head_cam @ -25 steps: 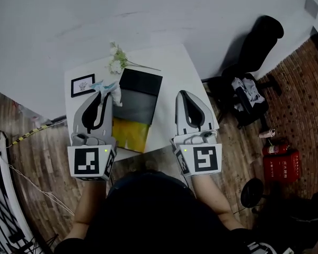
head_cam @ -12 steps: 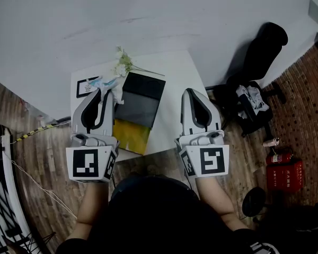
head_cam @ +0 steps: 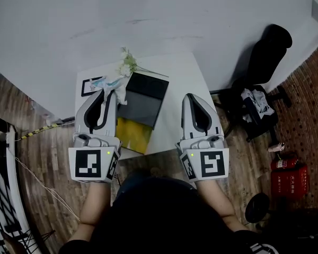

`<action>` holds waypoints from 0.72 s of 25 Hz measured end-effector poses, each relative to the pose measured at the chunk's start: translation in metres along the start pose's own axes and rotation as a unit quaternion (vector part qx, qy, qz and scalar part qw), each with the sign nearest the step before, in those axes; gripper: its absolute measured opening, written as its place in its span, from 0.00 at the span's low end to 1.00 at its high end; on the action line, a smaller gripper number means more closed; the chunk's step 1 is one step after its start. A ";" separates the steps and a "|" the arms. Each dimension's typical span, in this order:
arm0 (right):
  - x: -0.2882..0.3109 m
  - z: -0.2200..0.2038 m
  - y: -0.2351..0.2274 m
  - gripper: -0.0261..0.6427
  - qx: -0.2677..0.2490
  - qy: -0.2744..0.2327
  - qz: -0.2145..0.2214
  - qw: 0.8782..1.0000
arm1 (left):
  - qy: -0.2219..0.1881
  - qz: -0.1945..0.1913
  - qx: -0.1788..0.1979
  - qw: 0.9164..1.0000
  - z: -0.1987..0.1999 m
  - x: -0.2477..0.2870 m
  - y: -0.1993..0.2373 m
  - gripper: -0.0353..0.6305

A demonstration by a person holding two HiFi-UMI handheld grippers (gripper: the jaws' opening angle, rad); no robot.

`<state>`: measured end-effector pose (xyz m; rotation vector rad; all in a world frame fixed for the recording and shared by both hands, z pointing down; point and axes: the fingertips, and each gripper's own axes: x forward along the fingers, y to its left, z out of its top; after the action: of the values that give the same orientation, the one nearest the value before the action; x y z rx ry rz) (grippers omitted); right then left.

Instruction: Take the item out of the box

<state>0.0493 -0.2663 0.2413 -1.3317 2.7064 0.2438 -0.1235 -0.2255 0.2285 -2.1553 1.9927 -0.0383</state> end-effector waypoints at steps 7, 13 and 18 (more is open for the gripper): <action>-0.004 0.007 -0.004 0.06 0.006 -0.010 -0.008 1.000 | -0.003 0.002 0.002 1.000 -0.001 -0.010 -0.003 0.15; 0.002 0.006 0.008 0.06 -0.007 -0.008 -0.016 1.000 | -0.004 -0.008 -0.001 1.000 -0.004 -0.013 0.005 0.15; 0.008 0.010 0.019 0.06 -0.011 0.001 -0.023 1.000 | 0.000 -0.024 -0.009 1.000 -0.004 -0.012 0.016 0.15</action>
<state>0.0299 -0.2594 0.2320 -1.3989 2.6788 0.2679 -0.1409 -0.2156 0.2316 -2.2140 1.9485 -0.0283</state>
